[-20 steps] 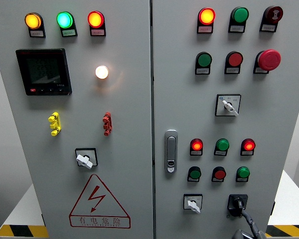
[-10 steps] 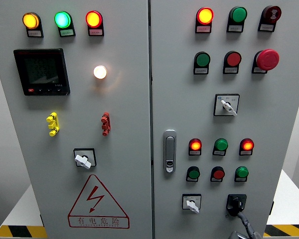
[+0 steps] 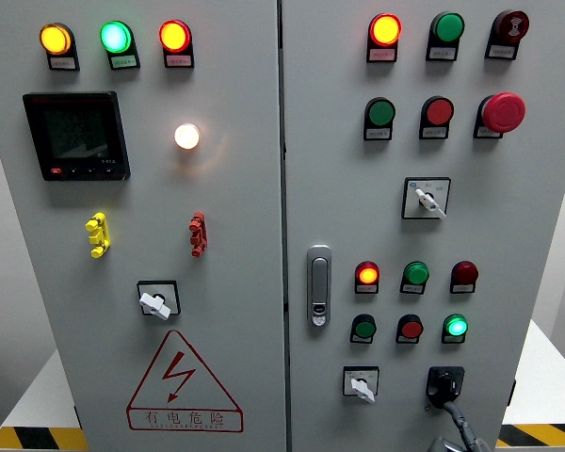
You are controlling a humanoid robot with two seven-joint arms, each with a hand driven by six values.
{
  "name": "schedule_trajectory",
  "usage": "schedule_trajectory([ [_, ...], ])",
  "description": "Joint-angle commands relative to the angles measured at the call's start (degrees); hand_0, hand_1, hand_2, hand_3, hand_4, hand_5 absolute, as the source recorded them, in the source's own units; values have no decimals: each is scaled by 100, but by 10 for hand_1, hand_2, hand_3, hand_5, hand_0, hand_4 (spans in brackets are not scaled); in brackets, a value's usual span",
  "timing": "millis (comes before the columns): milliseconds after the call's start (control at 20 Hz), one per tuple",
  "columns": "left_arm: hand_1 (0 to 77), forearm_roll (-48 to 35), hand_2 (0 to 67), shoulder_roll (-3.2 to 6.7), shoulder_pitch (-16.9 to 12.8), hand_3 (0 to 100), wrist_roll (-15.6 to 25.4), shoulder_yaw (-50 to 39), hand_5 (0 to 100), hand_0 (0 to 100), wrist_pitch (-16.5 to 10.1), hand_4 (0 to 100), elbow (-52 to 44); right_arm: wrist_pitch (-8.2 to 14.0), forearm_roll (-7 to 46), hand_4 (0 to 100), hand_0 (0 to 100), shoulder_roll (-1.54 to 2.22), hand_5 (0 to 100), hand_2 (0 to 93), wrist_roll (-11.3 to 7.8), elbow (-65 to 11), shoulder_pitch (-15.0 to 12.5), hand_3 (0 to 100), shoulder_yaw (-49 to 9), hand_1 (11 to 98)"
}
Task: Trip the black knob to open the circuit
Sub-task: 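Grip the black rotary knob with the right hand and twist it, then release the knob and lower the right hand away from the cabinet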
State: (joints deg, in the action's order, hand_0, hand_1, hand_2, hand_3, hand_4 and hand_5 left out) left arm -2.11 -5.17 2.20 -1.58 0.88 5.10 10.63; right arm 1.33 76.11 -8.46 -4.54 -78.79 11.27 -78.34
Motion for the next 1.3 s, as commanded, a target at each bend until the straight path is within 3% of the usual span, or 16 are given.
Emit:
schedule_trajectory([
  [0,0,0,194,-1,0,262,0,0,86,0,0,98,0,-1,0,936,1000,-7,1000,0,-3,30,-10,891,-32,817],
  [600,0,0,194,-1,0,262,0,0,86,0,0,98,0,-1,0,940,1000,20,1000,0,-3,100,-28,891,-261,802],
  [700,0,0,194,-1,0,262,0,0,86,0,0,98,0,-1,0,940,1000,63,1000,0,-11,100,-28,891,-314,800],
  [800,0,0,194,8,0,262,0,0,86,0,0,98,0,-1,0,939,1000,81,1000,0,-20,100,-37,891,-428,800],
  [900,0,0,194,8,0,262,0,0,86,0,0,98,0,-1,0,939,1000,151,1000,0,-38,74,-72,891,-428,796],
  [1050,0,0,195,-1,0,261,0,0,86,0,0,98,0,8,0,937,1000,169,1000,0,-73,-5,-186,895,-437,790],
  [1150,0,0,195,-1,0,261,0,0,86,0,0,98,0,-1,0,940,1000,160,1000,0,-82,-75,-300,956,-428,718],
  [1250,0,0,194,8,0,261,0,0,86,0,0,98,0,-1,0,932,1000,151,1000,40,-91,-189,-397,912,-419,597],
])
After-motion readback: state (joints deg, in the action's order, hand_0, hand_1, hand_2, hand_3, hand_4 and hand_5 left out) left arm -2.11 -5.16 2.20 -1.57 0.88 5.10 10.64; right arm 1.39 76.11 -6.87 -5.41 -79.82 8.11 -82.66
